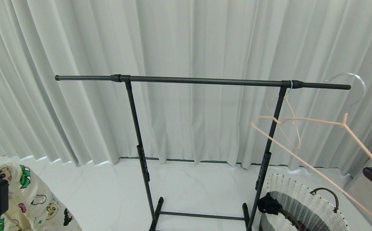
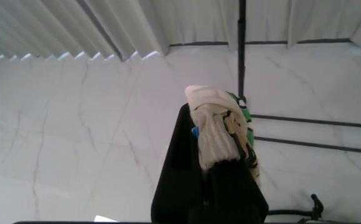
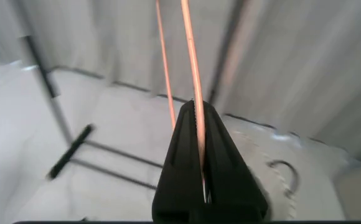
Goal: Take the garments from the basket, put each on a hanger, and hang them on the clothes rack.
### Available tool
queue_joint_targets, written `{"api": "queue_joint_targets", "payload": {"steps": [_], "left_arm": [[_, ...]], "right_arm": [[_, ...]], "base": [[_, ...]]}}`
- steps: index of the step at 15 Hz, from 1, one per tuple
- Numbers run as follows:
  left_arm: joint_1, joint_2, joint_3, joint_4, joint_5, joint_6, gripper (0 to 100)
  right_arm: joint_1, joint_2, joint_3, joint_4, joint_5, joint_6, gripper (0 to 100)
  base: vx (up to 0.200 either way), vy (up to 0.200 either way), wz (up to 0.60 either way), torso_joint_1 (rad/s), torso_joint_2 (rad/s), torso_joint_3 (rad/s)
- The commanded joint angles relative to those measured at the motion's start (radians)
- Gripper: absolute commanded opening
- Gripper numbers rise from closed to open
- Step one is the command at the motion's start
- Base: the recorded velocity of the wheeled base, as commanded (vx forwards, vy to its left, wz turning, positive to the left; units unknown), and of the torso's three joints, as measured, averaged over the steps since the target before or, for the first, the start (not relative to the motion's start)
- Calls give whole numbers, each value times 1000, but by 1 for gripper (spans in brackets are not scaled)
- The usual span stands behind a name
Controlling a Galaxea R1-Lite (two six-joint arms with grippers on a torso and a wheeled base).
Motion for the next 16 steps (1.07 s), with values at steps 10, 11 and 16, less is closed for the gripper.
{"api": "queue_joint_targets", "payload": {"steps": [10, 11, 16], "left_arm": [[-220, 244, -112, -99, 42, -87, 0], [-222, 324, -143, -162, 128, -146, 0], [-323, 460, -253, -185, 243, -377, 0]], "right_arm": [[471, 428, -125, -210, 156, 239, 0], [512, 444, -146, -210, 156, 255, 0], [585, 536, -232, -223, 154, 281, 0]], "base": [[0, 0, 0, 0, 0, 0], [0, 0, 0, 0, 0, 0], [0, 0, 0, 0, 0, 0]]}}
